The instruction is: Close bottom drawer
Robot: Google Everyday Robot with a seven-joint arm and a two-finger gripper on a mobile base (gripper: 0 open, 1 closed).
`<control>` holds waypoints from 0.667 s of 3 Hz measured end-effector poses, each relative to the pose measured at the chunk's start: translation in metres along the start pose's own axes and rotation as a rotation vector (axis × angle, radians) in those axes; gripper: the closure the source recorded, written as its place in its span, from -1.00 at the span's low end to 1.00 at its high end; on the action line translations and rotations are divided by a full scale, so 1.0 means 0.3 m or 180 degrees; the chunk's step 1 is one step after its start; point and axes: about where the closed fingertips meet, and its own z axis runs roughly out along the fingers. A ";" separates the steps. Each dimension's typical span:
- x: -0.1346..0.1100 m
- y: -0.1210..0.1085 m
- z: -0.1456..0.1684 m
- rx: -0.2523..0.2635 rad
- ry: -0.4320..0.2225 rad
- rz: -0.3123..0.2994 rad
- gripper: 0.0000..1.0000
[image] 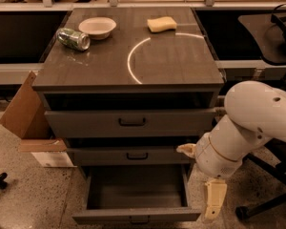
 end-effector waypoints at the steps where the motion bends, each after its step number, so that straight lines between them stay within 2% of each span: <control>1: -0.001 -0.016 0.099 -0.0095 -0.0053 -0.0171 -1.00; 2: 0.008 -0.016 0.245 -0.0173 -0.0354 -0.0446 -1.00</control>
Offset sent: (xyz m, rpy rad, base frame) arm -0.0070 0.0334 -0.0963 0.2077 0.0017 0.2172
